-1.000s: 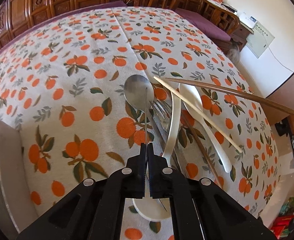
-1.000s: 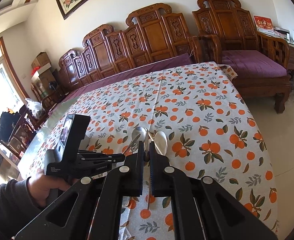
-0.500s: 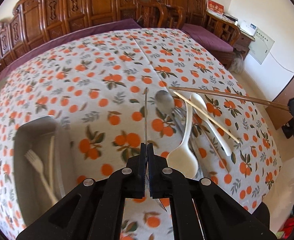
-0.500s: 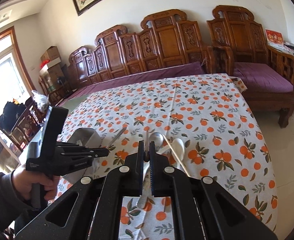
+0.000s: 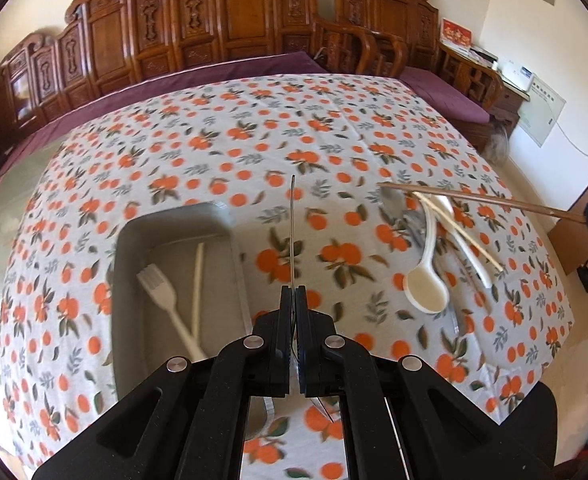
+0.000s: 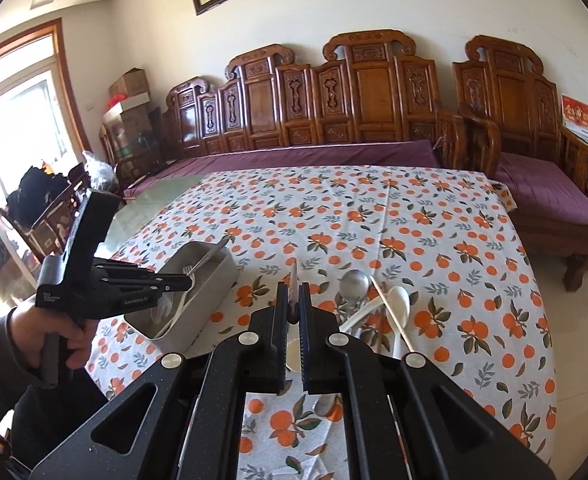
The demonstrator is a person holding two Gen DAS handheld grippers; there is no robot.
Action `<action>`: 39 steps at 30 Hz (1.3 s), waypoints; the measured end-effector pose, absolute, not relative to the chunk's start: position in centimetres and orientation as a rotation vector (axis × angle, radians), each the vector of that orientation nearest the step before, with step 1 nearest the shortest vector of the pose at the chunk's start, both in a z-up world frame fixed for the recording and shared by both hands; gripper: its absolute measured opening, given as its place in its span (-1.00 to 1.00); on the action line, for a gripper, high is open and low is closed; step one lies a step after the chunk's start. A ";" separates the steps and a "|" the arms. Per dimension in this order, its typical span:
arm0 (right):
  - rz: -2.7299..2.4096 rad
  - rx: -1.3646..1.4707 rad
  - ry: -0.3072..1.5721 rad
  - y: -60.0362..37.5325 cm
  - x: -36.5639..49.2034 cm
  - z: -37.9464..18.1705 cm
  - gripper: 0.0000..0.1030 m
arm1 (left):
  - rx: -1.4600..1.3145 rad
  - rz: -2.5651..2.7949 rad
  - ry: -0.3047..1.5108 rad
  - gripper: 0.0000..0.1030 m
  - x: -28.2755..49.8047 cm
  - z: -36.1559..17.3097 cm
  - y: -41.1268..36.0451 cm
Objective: Organize utensils
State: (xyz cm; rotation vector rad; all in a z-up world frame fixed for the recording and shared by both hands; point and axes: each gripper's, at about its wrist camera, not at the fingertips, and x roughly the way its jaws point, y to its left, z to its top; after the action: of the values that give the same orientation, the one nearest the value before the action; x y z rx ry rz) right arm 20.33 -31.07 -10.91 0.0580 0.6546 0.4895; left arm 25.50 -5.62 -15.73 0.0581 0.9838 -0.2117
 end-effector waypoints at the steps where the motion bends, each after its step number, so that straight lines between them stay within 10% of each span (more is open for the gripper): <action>1: 0.495 0.055 0.653 -30.8 20.2 -10.8 -0.88 | 0.051 -0.204 0.988 -0.98 25.5 -16.0 -5.0; 39: 0.551 0.028 0.708 -19.4 22.0 -11.5 -0.88 | -0.003 -0.157 0.983 -0.98 25.1 -20.8 4.2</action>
State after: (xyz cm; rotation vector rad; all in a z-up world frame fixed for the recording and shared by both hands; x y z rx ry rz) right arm 21.96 -19.43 -11.49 0.0284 0.7078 0.5507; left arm 25.10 4.21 -20.84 -0.0026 0.9826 -0.1572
